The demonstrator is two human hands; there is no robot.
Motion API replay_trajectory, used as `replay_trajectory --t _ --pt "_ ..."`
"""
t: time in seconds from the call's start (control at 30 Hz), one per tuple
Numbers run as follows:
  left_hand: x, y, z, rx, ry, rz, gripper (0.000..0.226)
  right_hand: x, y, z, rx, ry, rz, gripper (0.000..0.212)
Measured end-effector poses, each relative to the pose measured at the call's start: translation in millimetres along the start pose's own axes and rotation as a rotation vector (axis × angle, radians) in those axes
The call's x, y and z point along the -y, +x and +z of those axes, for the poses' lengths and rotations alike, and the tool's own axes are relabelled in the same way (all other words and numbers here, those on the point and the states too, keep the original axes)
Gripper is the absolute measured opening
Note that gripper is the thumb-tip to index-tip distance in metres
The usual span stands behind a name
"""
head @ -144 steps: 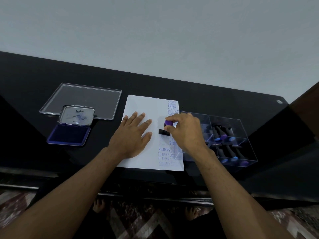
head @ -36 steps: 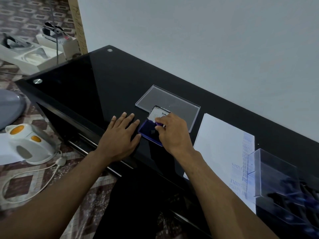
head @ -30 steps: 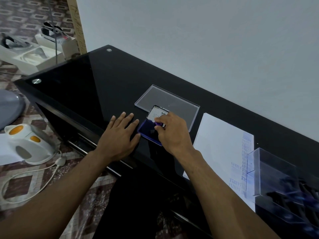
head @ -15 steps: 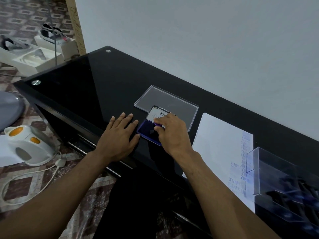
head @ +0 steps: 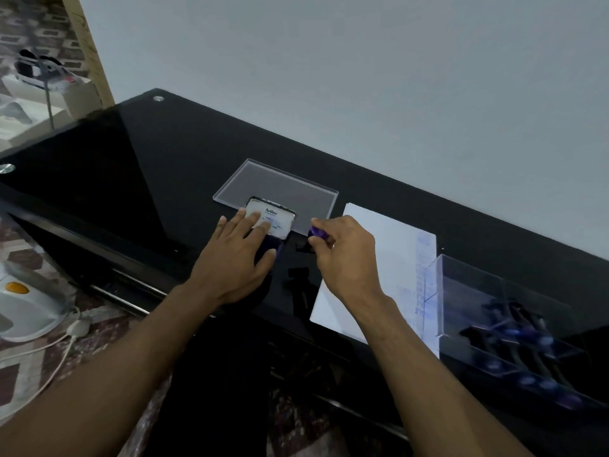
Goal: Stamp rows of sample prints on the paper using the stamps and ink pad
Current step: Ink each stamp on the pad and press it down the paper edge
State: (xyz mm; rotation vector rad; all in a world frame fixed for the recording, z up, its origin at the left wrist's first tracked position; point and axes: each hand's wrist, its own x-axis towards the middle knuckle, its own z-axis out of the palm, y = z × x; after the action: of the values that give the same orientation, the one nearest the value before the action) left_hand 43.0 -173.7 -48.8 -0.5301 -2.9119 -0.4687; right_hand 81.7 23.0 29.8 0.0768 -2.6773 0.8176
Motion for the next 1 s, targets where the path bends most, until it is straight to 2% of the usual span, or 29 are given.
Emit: replay_trajectory --t 0.27,0.6,0.8,1.0 --pt "-77 18 16 0.05 -0.054 0.123 0.068 -56 -25 -53 -0.102 -0.046 0.134 0.029" --pt "-144 34 42 0.087 -0.076 0.247 0.071 -103 -48 -103 -0.181 -0.129 0.191 0.012" --pt "-165 43 54 0.131 -0.061 0.267 0.07 -120 -49 -106 -0.151 -0.121 0.257 0.027" --pt "-169 53 65 0.159 -0.03 0.273 0.081 -124 -42 -103 -0.111 -0.145 0.26 0.03"
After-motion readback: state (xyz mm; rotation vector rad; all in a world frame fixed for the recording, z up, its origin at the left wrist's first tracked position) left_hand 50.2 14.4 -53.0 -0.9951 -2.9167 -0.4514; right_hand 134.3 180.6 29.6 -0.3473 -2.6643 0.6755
